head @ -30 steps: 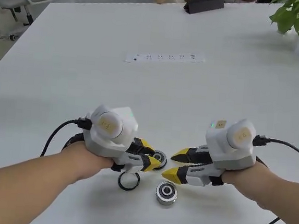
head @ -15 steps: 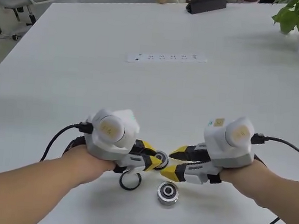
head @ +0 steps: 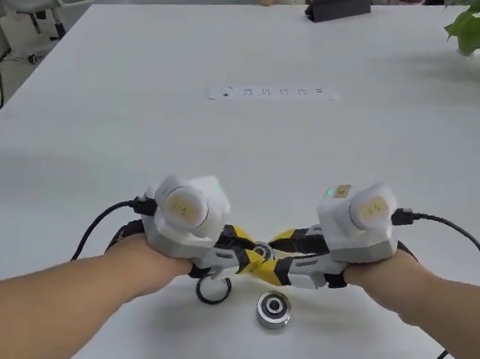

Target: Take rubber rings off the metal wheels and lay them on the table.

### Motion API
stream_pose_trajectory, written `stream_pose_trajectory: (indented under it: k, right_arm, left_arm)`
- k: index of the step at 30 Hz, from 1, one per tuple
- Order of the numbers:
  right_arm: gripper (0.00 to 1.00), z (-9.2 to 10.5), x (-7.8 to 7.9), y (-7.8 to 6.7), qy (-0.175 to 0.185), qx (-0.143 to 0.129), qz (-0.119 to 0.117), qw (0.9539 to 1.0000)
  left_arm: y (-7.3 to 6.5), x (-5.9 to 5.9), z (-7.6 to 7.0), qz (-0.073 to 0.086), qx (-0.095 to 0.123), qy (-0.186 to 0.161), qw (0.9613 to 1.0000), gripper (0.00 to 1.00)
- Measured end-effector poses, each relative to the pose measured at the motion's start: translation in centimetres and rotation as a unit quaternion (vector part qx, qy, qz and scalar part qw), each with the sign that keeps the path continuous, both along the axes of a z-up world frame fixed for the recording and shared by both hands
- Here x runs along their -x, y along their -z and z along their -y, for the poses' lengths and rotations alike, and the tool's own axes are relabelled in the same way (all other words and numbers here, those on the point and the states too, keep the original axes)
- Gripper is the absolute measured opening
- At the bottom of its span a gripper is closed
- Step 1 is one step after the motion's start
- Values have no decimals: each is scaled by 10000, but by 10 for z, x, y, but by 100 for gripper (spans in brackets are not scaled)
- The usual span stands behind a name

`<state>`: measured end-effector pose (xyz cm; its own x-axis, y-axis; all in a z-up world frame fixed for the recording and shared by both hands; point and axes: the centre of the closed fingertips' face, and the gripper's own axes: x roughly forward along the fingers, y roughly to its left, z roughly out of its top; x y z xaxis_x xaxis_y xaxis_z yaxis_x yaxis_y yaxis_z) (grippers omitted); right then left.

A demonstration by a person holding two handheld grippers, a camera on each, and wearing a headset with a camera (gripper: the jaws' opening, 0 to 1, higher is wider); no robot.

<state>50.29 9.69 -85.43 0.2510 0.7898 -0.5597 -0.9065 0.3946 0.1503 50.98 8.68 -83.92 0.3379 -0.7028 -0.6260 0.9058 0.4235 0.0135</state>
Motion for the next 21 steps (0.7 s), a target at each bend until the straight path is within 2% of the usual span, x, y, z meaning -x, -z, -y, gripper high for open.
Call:
stream_pose_trajectory:
  k: [6, 21]
  right_arm:
    - [25, 5, -1, 0, 55, 30, 39, 10000]
    - [19, 13, 4, 0, 117, -11, -56, 9999]
  left_arm:
    - [0, 0, 0, -5, 30, -42, 10000, 7]
    - [0, 1, 0, -12, 102, -117, 9999, 7]
